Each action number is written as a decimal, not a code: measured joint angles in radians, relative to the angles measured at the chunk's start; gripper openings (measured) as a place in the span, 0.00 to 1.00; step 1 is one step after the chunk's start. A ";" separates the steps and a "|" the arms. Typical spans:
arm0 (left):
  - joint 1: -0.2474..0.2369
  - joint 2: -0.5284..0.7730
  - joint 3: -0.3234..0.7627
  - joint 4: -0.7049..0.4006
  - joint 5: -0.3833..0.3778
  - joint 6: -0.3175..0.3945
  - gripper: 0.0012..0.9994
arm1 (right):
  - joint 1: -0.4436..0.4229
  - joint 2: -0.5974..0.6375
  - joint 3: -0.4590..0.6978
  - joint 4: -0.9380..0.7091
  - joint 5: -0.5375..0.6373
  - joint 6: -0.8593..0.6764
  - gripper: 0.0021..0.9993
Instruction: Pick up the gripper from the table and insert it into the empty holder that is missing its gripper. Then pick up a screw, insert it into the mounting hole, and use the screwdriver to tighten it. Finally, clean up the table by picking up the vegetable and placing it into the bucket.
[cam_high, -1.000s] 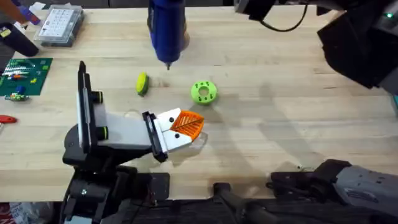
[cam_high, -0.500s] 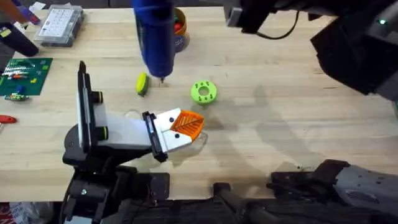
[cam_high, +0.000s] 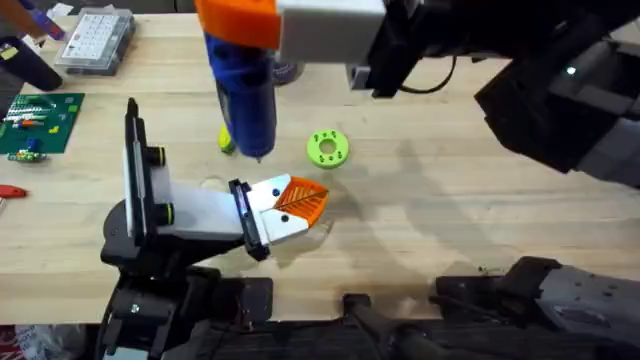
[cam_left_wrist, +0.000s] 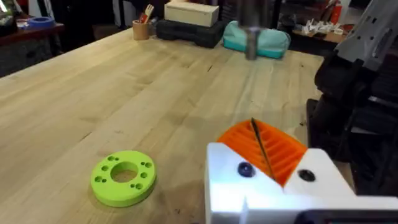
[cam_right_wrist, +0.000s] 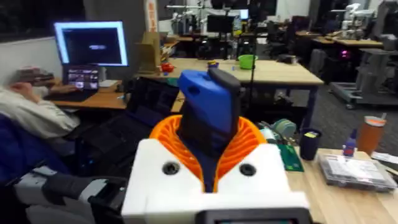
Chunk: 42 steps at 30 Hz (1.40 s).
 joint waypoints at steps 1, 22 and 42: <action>0.000 0.000 0.000 0.000 0.000 0.000 0.01 | 0.003 0.000 -0.001 0.000 -0.006 0.000 0.04; 0.000 0.000 0.000 0.000 0.000 0.000 0.01 | 0.005 0.000 -0.066 0.022 -0.042 -0.002 0.05; 0.000 0.000 0.000 0.000 0.000 0.000 0.01 | 0.005 0.000 -0.105 0.021 -0.072 -0.033 0.05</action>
